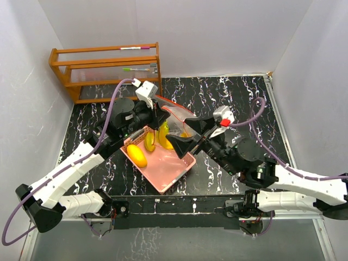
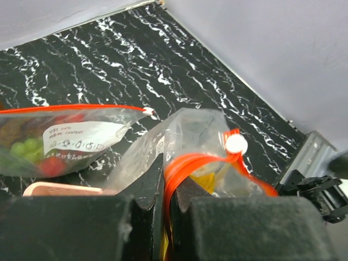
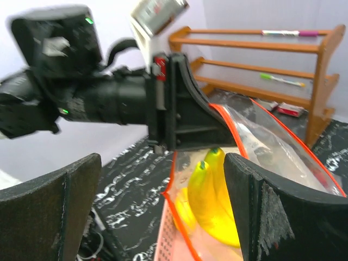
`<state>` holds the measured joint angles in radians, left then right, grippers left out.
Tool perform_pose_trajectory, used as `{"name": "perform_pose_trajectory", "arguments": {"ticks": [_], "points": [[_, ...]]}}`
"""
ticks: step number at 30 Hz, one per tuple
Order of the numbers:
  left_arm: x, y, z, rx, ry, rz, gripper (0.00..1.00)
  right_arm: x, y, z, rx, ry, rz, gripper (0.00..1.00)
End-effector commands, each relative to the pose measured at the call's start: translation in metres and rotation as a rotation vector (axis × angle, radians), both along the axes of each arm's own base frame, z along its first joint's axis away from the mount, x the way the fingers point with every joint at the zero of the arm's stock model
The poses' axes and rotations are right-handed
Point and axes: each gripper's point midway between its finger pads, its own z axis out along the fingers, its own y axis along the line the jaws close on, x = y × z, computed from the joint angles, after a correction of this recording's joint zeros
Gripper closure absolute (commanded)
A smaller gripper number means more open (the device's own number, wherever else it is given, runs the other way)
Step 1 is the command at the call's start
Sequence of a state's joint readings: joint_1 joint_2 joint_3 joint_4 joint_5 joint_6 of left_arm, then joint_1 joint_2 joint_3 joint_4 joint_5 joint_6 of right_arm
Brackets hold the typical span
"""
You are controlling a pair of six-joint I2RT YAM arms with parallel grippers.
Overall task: Place the food in the zip-top bag and seal the zipper
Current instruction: Place the fake fruit in the zipper food storage bag, then pick up the fake fruit from the bin.
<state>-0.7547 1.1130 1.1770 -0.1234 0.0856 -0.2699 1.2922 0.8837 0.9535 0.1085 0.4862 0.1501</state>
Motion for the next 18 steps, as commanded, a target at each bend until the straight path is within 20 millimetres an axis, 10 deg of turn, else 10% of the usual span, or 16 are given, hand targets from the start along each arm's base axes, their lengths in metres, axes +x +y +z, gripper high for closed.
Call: {"name": "perform_pose_trajectory", "arguments": {"ticks": [1,13,18], "points": [[0.004,0.015,0.005,0.038,-0.046,0.054,1.00,-0.024,-0.009,0.048,0.124,-0.026,0.118,0.02],[0.028,0.094,0.073,0.243,-0.254,0.379,1.00,-0.015,-0.046,-0.024,0.023,0.218,-0.012,0.02],[0.040,0.130,0.068,0.323,-0.249,0.530,1.00,-0.019,-0.029,-0.066,-0.076,0.295,0.015,0.02]]}}
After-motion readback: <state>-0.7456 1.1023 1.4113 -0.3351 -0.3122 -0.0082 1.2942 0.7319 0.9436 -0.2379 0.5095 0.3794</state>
